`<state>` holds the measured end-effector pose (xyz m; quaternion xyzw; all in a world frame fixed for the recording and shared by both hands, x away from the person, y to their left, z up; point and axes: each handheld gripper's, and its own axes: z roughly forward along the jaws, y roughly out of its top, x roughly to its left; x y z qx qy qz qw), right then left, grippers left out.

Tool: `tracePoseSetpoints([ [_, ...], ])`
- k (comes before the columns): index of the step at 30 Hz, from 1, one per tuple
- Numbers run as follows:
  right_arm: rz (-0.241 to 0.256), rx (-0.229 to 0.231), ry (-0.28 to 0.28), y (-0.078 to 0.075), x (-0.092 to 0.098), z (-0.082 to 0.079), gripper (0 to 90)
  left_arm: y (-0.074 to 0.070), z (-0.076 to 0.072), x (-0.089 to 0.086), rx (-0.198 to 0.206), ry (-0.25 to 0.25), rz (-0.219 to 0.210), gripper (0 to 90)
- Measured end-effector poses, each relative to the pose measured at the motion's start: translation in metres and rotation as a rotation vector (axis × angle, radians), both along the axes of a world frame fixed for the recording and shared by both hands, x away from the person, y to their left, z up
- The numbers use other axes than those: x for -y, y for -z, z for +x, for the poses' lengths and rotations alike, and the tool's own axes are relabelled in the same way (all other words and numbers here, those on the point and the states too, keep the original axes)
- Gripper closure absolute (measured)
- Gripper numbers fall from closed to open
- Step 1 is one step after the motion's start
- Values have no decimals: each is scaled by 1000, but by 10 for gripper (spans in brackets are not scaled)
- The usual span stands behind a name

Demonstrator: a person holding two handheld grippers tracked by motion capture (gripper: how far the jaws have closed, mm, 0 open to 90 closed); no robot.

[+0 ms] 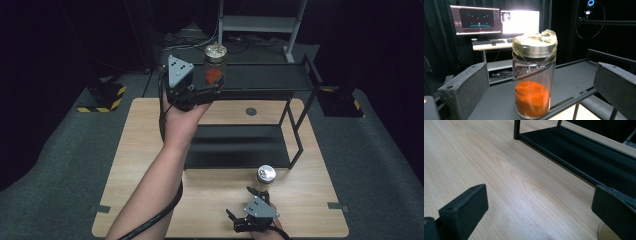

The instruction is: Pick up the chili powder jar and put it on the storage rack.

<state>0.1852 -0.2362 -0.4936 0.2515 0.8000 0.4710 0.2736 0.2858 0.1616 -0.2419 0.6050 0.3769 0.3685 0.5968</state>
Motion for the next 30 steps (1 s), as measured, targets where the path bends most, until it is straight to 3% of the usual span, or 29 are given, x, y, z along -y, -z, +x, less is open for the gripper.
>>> tracePoseSetpoints([
  [6, -14, 0, -5, -1, -2, 0, 0, 6, -17, -3, 17, 9, 23, 4],
  [17, -7, -1, -5, -1, -1, 1, 0, 17, -37, -3, 10, 4, 77, 4],
  [30, -6, 0, -2, 0, -1, 0, 0, 37, -53, -12, -21, 15, 94, 4],
])
